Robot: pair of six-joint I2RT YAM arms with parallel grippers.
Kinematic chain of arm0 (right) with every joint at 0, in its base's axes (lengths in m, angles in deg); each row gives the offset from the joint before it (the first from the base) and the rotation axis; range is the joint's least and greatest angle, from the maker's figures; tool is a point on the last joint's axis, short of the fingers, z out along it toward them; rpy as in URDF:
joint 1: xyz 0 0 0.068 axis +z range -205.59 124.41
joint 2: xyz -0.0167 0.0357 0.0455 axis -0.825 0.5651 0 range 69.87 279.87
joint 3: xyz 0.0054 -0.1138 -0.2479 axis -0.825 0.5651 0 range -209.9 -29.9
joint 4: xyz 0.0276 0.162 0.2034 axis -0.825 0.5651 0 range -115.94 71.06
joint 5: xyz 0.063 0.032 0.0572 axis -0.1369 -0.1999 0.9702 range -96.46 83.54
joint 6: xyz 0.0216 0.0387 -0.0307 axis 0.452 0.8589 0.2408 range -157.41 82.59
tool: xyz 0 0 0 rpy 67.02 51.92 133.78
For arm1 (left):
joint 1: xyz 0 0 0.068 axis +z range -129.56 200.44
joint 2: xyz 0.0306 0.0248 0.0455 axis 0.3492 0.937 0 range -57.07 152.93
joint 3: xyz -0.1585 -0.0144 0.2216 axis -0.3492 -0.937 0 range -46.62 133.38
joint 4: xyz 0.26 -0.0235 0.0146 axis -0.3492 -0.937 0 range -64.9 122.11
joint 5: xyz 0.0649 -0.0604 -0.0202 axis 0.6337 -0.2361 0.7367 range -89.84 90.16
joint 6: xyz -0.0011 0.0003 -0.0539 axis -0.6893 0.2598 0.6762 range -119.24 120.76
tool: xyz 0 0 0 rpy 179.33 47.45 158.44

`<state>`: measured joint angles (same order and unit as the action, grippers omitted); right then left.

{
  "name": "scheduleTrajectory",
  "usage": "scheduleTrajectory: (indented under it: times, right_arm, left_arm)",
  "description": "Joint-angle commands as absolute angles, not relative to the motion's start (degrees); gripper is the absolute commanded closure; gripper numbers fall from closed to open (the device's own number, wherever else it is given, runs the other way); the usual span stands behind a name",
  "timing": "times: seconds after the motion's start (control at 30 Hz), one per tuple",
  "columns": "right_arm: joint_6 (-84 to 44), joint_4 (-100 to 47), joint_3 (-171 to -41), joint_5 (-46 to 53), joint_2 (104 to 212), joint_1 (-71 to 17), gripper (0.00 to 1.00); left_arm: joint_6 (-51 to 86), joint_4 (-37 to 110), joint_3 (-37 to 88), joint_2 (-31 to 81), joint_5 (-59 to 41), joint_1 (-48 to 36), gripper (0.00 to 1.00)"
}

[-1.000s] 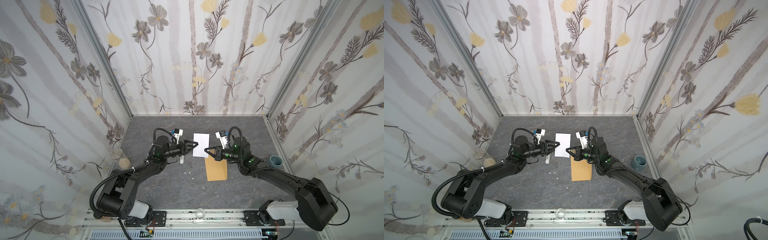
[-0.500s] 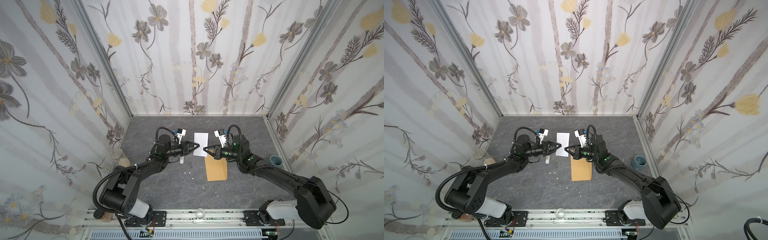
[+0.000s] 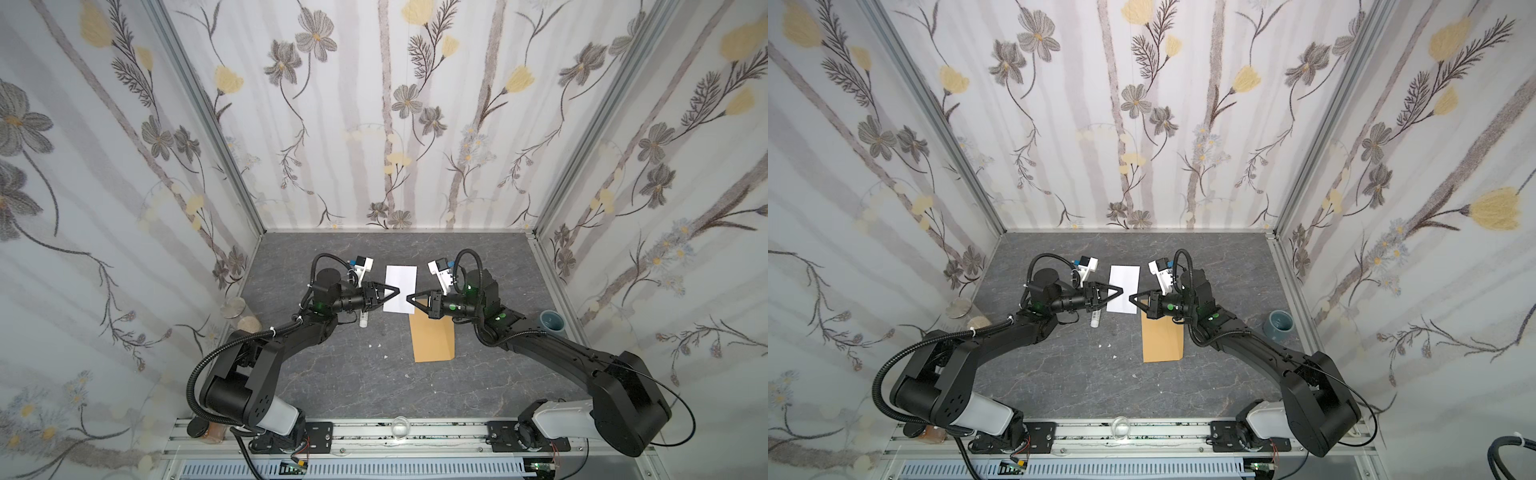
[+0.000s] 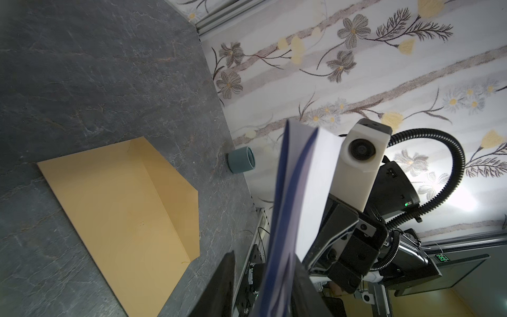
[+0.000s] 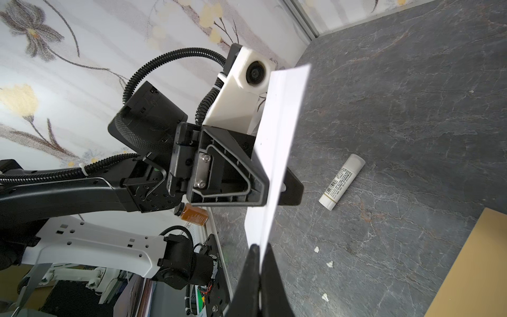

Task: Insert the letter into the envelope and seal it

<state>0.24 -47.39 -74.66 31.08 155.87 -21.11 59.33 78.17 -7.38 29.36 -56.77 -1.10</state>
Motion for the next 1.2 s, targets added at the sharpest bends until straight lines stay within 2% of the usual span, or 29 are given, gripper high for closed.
scheduleTrajectory:
  times: [0.0, 0.1, 0.27, 0.33, 0.43, 0.67, 0.73, 0.83, 1.17]
  right_arm:
    - [0.49, -49.82, -74.82, 31.58, 155.76, -21.18, 1.00]
    - [0.55, -49.83, -74.73, 31.60, 155.68, -21.38, 1.00]
    - [0.64, -50.09, -74.51, 31.91, 155.30, -21.80, 1.00]
    - [0.85, -50.19, -74.55, 32.20, 155.13, -21.91, 1.00]
    - [1.22, -50.62, -74.49, 32.86, 154.86, -22.10, 1.00]
    - [2.05, -51.94, -74.38, 33.84, 154.60, -22.68, 1.00]
    - [2.23, -52.11, -74.46, 34.21, 154.85, -22.89, 1.00]
    - [2.32, -52.15, -74.46, 34.33, 155.21, -23.06, 1.00]
    - [2.17, -51.61, -74.22, 34.53, 155.65, -23.38, 1.00]
  left_arm:
    - [61.08, 82.45, -7.18, 29.58, -58.46, -1.11, 0.75]
    - [61.79, 83.08, -7.33, 29.67, -58.73, -1.10, 0.78]
    - [62.70, 83.82, -7.38, 30.12, -58.91, -1.02, 0.44]
    - [63.05, 84.20, -7.34, 30.44, -59.06, -1.08, 0.40]
    - [64.05, 85.53, -7.08, 31.13, -59.58, -1.03, 0.38]
    - [68.69, 92.28, -7.51, 32.50, -60.86, -1.02, 0.40]
    - [70.15, 94.34, -7.75, 32.73, -61.17, -1.08, 0.45]
    - [71.63, 96.20, -7.94, 32.84, -61.67, -1.09, 0.57]
    - [73.70, 98.32, -7.91, 33.00, -62.06, -1.01, 0.72]
